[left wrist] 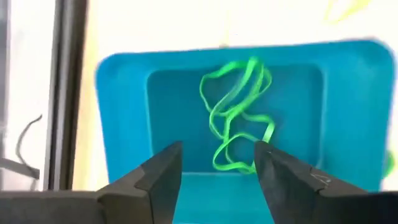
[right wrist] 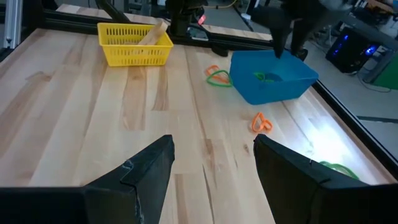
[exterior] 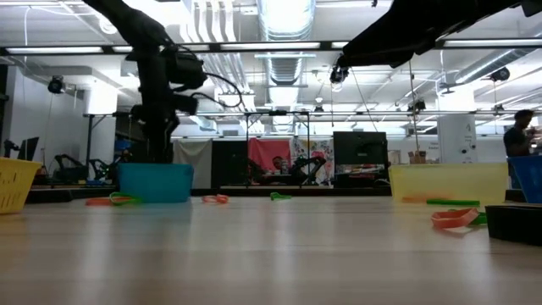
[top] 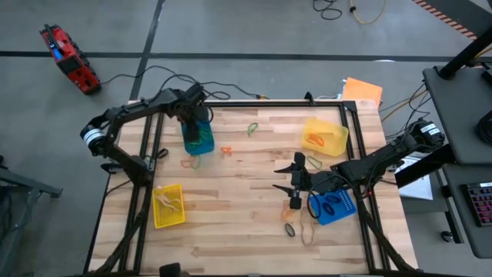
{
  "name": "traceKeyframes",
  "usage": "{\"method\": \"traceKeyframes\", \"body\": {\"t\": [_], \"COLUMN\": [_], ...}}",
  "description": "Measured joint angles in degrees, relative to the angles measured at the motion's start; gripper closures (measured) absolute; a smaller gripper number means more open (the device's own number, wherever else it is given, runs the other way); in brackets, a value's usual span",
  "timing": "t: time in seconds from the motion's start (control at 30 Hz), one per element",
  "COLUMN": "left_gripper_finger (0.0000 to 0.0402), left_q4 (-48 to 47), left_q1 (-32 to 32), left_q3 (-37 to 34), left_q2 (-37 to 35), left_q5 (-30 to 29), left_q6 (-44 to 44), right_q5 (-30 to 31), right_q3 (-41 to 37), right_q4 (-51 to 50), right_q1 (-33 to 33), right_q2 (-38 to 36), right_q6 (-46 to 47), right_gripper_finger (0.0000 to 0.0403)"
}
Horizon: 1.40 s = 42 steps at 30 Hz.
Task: Sort rubber bands into baskets
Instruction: Put the green rubber band into the light blue bin
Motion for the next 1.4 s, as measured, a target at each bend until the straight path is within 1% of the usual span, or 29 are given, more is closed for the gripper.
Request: {"method": "traceKeyframes", "body": {"t": [0.13,0.27,0.37,0.5,0.63,0.7,0.73,0.83,0.93,1.07,1.17,1.23,1.4], "left_gripper_finger": [0.0217,0.0221,0.0227,0.0236,0.0241,0.0243,0.0243,0.0244,0.0245,0.0245,0.0245,0.0245,0.0245], "left_q4": [-3.00,-1.93,0.41,6.13,14.47,19.64,22.12,28.62,32.76,36.78,37.23,37.18,37.02], "left_q1": [-0.49,-2.39,-5.40,-10.81,-16.74,-20.17,-22.25,-29.42,-37.07,-44.79,-48.04,-49.13,-49.29], "left_q3": [4.09,6.07,5.80,3.16,-2.01,-5.22,-6.97,-12.01,-15.74,-18.49,-18.79,-18.81,-18.23], "left_q2": [-0.03,-0.79,-1.78,-5.41,-11.35,-14.81,-16.45,-20.65,-23.36,-25.00,-25.26,-25.24,-24.92], "left_q5": [1.24,7.46,10.10,10.36,10.15,7.88,5.50,-4.86,-13.28,-20.77,-24.89,-26.58,-26.85], "left_q6": [-4.30,-8.17,-9.00,-9.30,-13.07,-16.83,-18.89,-24.32,-27.24,-30.36,-31.63,-32.13,-32.34], "right_q5": [0.01,0.02,0.27,2.35,2.62,2.54,2.43,0.55,-4.74,-14.47,-20.54,-23.01,-24.88], "right_q3": [0.01,0.00,0.05,2.28,5.94,7.69,8.41,10.57,11.81,11.91,11.94,12.67,16.68], "right_q4": [-0.02,-0.22,-1.72,-10.08,-21.83,-26.89,-29.13,-36.50,-41.11,-42.48,-44.20,-47.01,-58.42], "right_q1": [-0.01,-0.01,-0.02,-0.69,-2.34,-3.11,-3.47,-4.91,-6.96,-10.02,-11.36,-11.54,-11.12], "right_q2": [0.00,0.00,0.00,-0.15,-0.22,-0.22,-0.22,-0.22,-0.22,0.10,1.66,3.70,10.09], "right_q6": [0.68,1.76,3.39,10.61,19.62,23.73,25.67,31.84,37.02,42.39,47.33,50.24,56.62], "right_gripper_finger": [0.0186,0.0186,0.0186,0.0186,0.0186,0.0186,0.0186,0.0186,0.0186,0.0187,0.0187,0.0187,0.0198]}}
